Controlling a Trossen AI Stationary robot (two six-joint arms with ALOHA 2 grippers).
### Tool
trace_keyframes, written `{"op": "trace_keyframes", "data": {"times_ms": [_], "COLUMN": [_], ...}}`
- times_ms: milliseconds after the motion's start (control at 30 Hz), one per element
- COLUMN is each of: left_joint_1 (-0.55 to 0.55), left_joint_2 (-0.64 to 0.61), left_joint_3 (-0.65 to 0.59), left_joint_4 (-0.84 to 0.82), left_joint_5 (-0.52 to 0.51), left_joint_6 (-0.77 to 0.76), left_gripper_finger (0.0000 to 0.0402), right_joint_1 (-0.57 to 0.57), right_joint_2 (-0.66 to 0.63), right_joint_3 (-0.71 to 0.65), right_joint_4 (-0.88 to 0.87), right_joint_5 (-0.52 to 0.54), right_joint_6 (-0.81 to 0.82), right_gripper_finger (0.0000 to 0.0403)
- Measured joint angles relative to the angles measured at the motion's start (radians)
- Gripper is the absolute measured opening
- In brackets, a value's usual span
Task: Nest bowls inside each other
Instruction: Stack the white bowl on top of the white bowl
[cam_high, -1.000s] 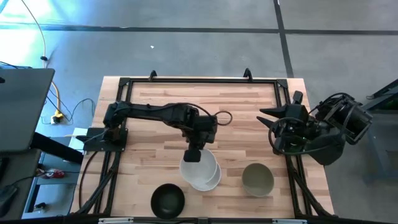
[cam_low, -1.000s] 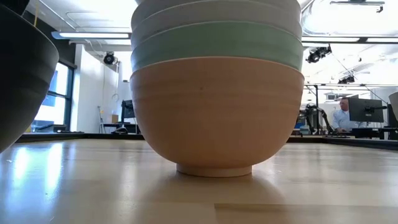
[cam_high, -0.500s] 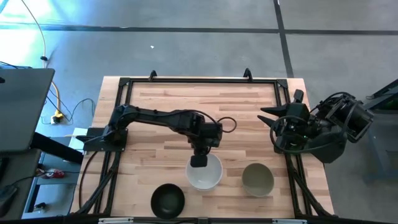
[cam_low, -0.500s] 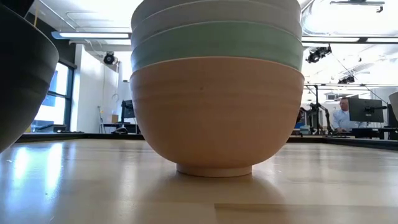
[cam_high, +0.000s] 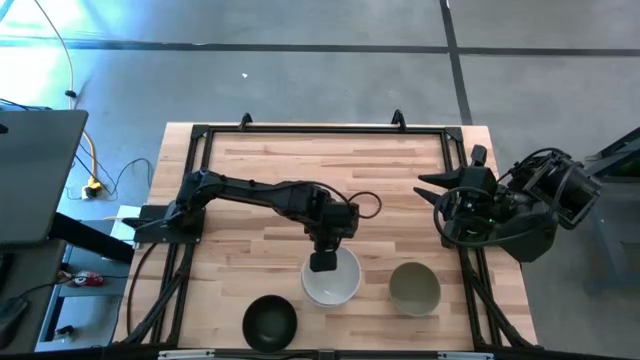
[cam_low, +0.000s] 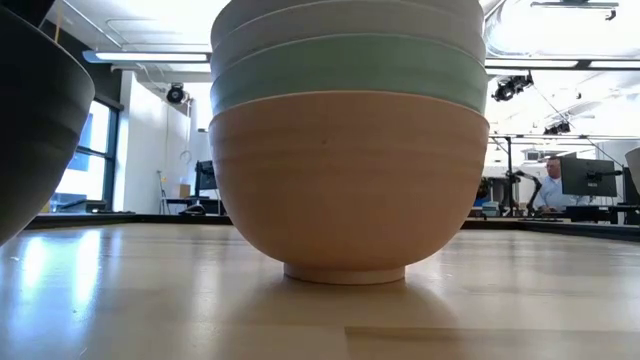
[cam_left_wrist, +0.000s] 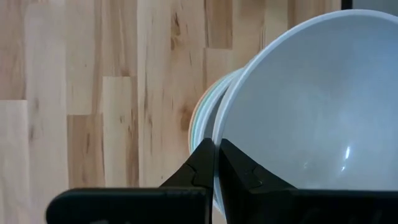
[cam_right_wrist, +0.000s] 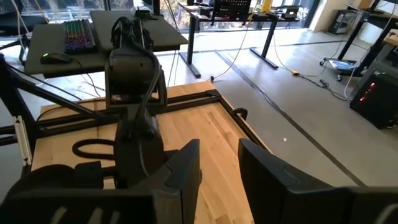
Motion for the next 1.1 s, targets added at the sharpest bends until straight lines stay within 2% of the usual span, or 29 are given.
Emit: {"op": "trace_keyframes", "data": {"times_ms": [533, 1100], "left_joint_1": [-0.021, -0.022], "left_joint_2": [0.053, 0.063], "left_joint_3": [-0.002, -0.002], "left_joint_4": [-0.080, -0.070], "left_joint_5": [-0.037, -0.040], "left_joint_6": [0.020, 0.040], "left_gripper_finger": [0.0000, 0.0000], "right_joint_1": [0.000, 0.016], "right_joint_2": [0.000, 0.000], "right_joint_3": [-0.001, -0.001], "right_joint_4": [0.000, 0.000], "right_joint_5": [-0.035, -0.059], "right_joint_6": [0.022, 0.046], "right_gripper_finger": [0.0101, 0.0101]}}
